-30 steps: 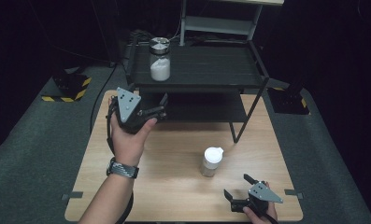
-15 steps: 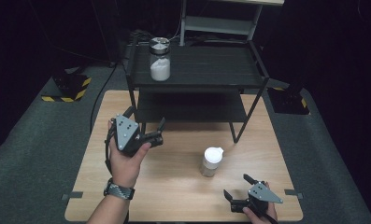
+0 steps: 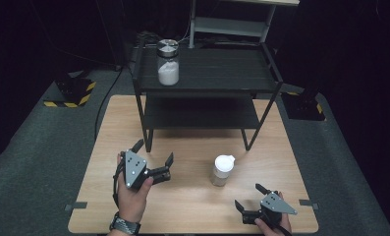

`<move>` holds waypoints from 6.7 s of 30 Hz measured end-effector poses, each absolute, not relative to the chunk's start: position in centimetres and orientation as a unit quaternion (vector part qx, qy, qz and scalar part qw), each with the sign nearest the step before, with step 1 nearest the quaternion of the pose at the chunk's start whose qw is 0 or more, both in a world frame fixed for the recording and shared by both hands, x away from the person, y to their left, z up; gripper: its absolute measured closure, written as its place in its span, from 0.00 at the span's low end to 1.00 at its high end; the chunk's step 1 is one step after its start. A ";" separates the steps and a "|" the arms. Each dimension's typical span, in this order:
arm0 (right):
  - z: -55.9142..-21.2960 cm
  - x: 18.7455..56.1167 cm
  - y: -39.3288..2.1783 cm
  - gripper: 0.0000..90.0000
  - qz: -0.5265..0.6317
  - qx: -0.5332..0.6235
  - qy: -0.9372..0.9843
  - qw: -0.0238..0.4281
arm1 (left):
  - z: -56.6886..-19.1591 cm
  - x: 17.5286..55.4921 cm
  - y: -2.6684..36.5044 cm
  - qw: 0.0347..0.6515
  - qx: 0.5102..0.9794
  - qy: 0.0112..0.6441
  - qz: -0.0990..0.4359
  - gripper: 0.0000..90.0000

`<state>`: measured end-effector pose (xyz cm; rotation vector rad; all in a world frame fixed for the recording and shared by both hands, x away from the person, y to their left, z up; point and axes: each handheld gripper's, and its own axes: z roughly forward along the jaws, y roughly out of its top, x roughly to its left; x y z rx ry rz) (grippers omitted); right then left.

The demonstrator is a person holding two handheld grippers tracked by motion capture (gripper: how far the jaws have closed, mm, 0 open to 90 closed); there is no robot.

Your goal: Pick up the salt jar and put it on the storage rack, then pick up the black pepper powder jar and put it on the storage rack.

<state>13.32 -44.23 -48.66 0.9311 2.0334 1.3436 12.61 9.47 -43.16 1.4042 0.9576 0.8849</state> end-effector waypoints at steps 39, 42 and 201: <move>-48.7 13.0 -43.9 0.00 0.493 0.340 0.754 0.270 | -49.9 10.5 10.0 0.477 0.716 0.412 0.300 0.00; -48.7 13.0 -43.8 0.00 0.493 0.341 0.754 0.270 | -49.7 10.5 9.7 0.470 0.719 0.411 0.304 0.00; -45.9 16.3 -38.4 0.34 0.539 0.357 0.704 0.293 | -49.9 10.5 10.4 0.489 0.719 0.404 0.286 0.00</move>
